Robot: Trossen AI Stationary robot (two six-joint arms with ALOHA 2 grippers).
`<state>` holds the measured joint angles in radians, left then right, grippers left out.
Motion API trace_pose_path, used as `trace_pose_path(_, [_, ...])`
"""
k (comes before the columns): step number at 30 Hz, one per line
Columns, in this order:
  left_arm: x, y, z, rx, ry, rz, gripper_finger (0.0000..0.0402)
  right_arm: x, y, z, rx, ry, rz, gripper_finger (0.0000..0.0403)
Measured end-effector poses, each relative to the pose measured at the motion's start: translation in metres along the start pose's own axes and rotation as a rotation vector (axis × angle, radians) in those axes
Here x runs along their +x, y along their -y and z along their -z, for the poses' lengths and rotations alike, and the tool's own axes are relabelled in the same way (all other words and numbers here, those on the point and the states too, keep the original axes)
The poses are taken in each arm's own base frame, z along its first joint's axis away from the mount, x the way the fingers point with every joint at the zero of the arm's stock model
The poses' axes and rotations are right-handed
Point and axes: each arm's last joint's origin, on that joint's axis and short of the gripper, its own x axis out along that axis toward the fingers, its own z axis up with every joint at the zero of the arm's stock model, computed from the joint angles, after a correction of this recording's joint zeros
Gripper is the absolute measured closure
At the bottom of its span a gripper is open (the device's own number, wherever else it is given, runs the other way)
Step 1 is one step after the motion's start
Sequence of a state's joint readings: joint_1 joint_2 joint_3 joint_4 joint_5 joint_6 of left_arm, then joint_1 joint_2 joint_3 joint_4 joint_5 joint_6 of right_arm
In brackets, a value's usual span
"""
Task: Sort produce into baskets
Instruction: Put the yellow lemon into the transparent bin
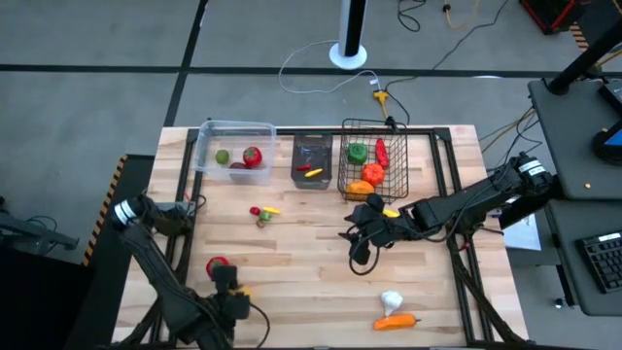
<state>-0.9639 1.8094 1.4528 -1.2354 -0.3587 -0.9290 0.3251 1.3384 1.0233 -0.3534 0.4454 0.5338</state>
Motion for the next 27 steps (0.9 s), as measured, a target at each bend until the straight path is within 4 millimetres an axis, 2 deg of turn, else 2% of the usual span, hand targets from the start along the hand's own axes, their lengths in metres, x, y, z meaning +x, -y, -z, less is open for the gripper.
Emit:
trace_pose_path(4, [-0.028, -0.017, -0.021, 0.018, 0.161, -0.117, 0.0183, 0.000, 0.000, 0.000, -0.008, 0.001, 0.000, 0.0179])
trace_pose_path(9, [-0.051, -0.050, -0.043, 0.053, 0.316, -0.230, 0.0183, 0.000, -0.001, -0.001, -0.012, 0.013, -0.008, 0.0179])
trace_pose_path(15, [-0.061, -0.107, -0.044, 0.029, 0.412, -0.472, 0.0184, 0.001, -0.005, -0.005, -0.024, 0.076, -0.045, 0.0179])
trace_pose_path(22, [-0.053, -0.191, -0.030, -0.245, 0.410, -0.604, 0.0184, 0.001, -0.008, -0.010, -0.039, 0.145, -0.078, 0.0179])
trace_pose_path(27, [-0.032, -0.247, -0.014, -0.487, 0.304, -0.607, 0.0184, 0.001, -0.008, -0.010, -0.047, 0.156, -0.081, 0.0179])
